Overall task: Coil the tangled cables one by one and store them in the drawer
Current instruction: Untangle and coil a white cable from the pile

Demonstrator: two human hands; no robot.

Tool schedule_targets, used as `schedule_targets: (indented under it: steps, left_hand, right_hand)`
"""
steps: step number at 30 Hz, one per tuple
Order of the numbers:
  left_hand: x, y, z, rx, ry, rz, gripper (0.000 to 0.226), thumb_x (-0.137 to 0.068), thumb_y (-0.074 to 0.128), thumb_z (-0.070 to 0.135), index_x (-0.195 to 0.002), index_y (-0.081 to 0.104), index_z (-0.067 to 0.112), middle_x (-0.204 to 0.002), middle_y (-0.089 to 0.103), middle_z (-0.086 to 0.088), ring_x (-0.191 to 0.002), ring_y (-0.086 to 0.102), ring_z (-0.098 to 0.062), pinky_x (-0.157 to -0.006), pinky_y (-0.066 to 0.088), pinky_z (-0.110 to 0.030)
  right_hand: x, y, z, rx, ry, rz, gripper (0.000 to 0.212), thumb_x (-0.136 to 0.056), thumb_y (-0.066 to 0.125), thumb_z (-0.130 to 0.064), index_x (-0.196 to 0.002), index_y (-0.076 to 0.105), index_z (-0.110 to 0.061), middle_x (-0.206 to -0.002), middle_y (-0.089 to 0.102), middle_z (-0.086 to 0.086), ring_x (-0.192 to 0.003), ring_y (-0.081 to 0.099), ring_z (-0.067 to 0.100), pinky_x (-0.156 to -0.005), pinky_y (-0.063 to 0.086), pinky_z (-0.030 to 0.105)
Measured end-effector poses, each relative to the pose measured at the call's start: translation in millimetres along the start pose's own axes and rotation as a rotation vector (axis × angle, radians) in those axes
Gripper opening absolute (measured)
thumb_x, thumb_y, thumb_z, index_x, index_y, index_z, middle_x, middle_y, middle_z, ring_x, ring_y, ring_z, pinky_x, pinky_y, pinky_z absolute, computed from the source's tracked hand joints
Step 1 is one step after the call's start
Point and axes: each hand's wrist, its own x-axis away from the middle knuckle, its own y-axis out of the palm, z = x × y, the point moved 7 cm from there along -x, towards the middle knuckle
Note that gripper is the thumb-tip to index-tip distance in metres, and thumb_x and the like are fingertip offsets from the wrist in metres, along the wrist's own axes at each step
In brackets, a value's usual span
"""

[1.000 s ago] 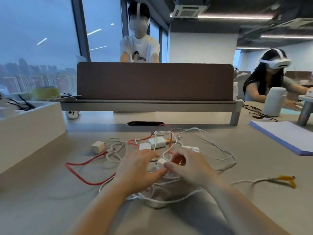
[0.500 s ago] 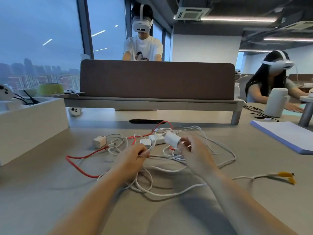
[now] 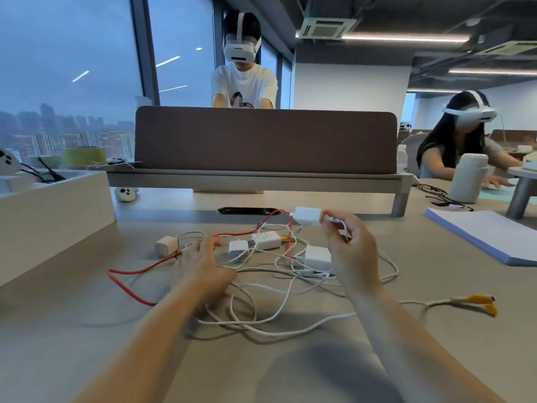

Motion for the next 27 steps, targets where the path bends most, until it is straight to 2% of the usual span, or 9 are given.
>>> schedule_targets:
  steps: [3, 7, 10, 13, 16, 18, 21, 23, 27]
  left_hand:
    - [17, 6, 32, 0.107, 0.237, -0.069, 0.082, -0.065, 0.059, 0.039, -0.139, 0.023, 0.039, -0.141, 0.025, 0.006, -0.134, 0.022, -0.026, -0.114, 0.022, -0.045]
    - [44, 0, 85, 0.142, 0.541, 0.187, 0.080, -0.073, 0.050, 0.053, -0.143, 0.013, 0.043, -0.144, 0.015, 0.017, -0.134, 0.014, -0.008, -0.113, 0.014, -0.032]
    - [57, -4, 113, 0.106, 0.634, 0.377, 0.063, -0.087, 0.045, 0.049, -0.144, 0.024, 0.032, -0.148, 0.028, 0.010, -0.133, 0.022, -0.009, -0.108, 0.020, -0.027]
    - [53, -5, 119, 0.121, 0.567, 0.389, 0.038, -0.097, 0.044, 0.037, -0.134, 0.043, 0.027, -0.128, 0.055, 0.006, -0.120, 0.045, -0.016, -0.093, 0.028, -0.025]
    - [49, 6, 112, 0.194, 0.511, 0.246, 0.028, -0.098, 0.040, 0.042, -0.119, 0.048, 0.027, -0.093, 0.061, 0.008, -0.091, 0.058, -0.017, -0.077, 0.042, -0.032]
    - [47, 11, 107, 0.372, 0.448, 0.155, 0.020, -0.096, 0.043, 0.044, -0.104, 0.048, 0.026, -0.077, 0.057, 0.008, -0.073, 0.055, -0.013, -0.066, 0.043, -0.031]
    - [43, 7, 101, 0.571, 0.362, 0.157, 0.011, -0.095, 0.052, 0.035, -0.088, 0.048, 0.027, -0.070, 0.051, 0.007, -0.063, 0.045, -0.008, -0.058, 0.039, -0.020]
    - [41, 4, 99, 0.698, 0.297, 0.150, 0.012, -0.094, 0.055, 0.028, -0.084, 0.049, 0.027, -0.075, 0.056, -0.004, -0.067, 0.049, -0.012, -0.062, 0.043, -0.019]
    - [40, 4, 92, 0.981, 0.152, 0.065, 0.005, -0.096, 0.052, 0.016, -0.093, 0.056, 0.018, -0.094, 0.065, -0.021, -0.085, 0.062, -0.025, -0.086, 0.054, -0.047]
  right_hand:
    - [7, 10, -12, 0.174, -0.181, -0.071, 0.017, -0.092, 0.058, -0.022, -0.103, 0.070, -0.019, -0.094, 0.068, -0.011, -0.090, 0.060, 0.007, -0.076, 0.046, 0.020]
    - [18, 21, -30, 0.271, -0.395, -0.130, 0.026, -0.089, 0.060, -0.015, -0.114, 0.067, -0.016, -0.092, 0.061, -0.014, -0.086, 0.051, -0.011, -0.075, 0.038, 0.004]
    - [23, 25, -38, 0.298, -0.490, -0.174, 0.027, -0.089, 0.063, -0.012, -0.116, 0.066, -0.013, -0.092, 0.058, -0.014, -0.086, 0.048, -0.017, -0.076, 0.037, 0.001]
    - [19, 23, -38, 0.150, -0.370, -0.195, 0.023, -0.090, 0.064, -0.011, -0.112, 0.066, -0.015, -0.094, 0.066, -0.010, -0.086, 0.058, -0.007, -0.074, 0.042, 0.005]
    - [16, 20, -35, -0.015, -0.195, -0.199, 0.013, -0.088, 0.066, -0.011, -0.097, 0.064, -0.020, -0.081, 0.065, -0.011, -0.071, 0.062, 0.005, -0.063, 0.046, 0.011]
    - [15, 22, -32, -0.078, -0.118, -0.229, 0.004, -0.089, 0.063, -0.012, -0.089, 0.063, -0.016, -0.070, 0.062, -0.008, -0.059, 0.057, 0.005, -0.055, 0.045, 0.014]
    - [19, 30, -23, -0.207, 0.021, -0.303, 0.012, -0.095, 0.054, -0.013, -0.086, 0.060, -0.008, -0.058, 0.056, 0.003, -0.048, 0.049, 0.012, -0.046, 0.042, 0.025]
    - [22, 37, -22, -0.237, 0.076, -0.370, 0.017, -0.096, 0.053, -0.015, -0.083, 0.060, -0.006, -0.057, 0.053, 0.006, -0.047, 0.048, 0.015, -0.046, 0.041, 0.027]
    - [33, 52, -21, -0.157, 0.057, -0.553, 0.029, -0.097, 0.049, -0.025, -0.078, 0.061, -0.006, -0.051, 0.048, -0.002, -0.048, 0.043, 0.012, -0.048, 0.039, 0.025]
